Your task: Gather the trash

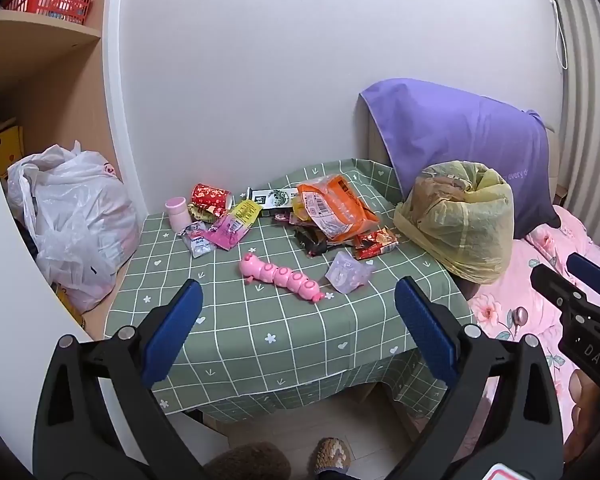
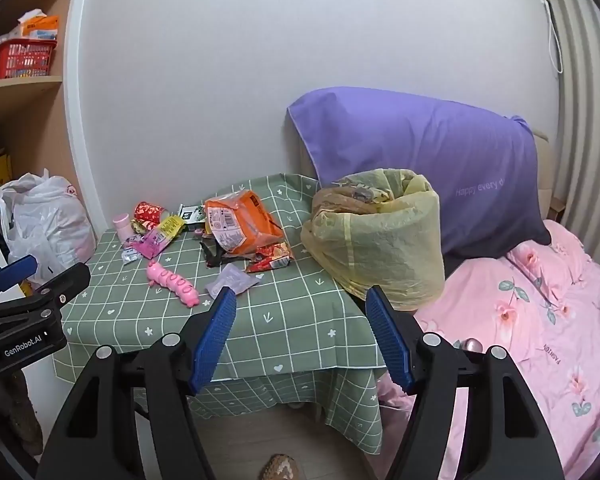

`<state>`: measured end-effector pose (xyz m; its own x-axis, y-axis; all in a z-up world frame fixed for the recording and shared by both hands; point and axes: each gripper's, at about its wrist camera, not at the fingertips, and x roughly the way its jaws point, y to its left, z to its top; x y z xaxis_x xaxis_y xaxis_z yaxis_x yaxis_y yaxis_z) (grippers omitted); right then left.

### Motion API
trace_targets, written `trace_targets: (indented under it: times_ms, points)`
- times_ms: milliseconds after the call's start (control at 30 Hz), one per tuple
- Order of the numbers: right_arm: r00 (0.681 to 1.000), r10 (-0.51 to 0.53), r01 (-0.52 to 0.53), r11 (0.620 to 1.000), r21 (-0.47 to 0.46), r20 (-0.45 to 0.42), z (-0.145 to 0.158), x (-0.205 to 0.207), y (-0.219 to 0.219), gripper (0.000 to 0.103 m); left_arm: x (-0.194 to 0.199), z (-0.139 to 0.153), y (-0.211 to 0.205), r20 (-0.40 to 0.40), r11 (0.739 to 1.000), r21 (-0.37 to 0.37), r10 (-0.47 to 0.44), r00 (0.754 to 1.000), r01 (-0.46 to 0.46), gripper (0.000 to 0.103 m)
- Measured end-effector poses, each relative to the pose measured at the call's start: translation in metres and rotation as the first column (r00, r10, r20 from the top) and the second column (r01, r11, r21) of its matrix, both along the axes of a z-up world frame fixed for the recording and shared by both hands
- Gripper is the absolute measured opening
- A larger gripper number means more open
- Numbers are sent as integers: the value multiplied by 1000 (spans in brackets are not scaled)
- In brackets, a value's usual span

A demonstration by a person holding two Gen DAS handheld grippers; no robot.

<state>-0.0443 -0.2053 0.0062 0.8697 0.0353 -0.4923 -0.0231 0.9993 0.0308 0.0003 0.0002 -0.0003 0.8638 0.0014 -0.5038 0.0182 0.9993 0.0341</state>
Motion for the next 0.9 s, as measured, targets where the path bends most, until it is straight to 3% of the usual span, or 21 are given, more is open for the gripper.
trace_targets:
  times_ms: [433, 900]
  points:
    - [1000, 4, -3, 1000, -28, 7, 4, 1, 9, 64, -5, -10, 13, -3, 1000, -15, -5, 1000, 4, 92]
    - [1000, -19, 19, 1000, -13, 14, 6, -2, -3, 64, -3, -6, -1, -25, 1000, -13, -17, 1000, 17, 92]
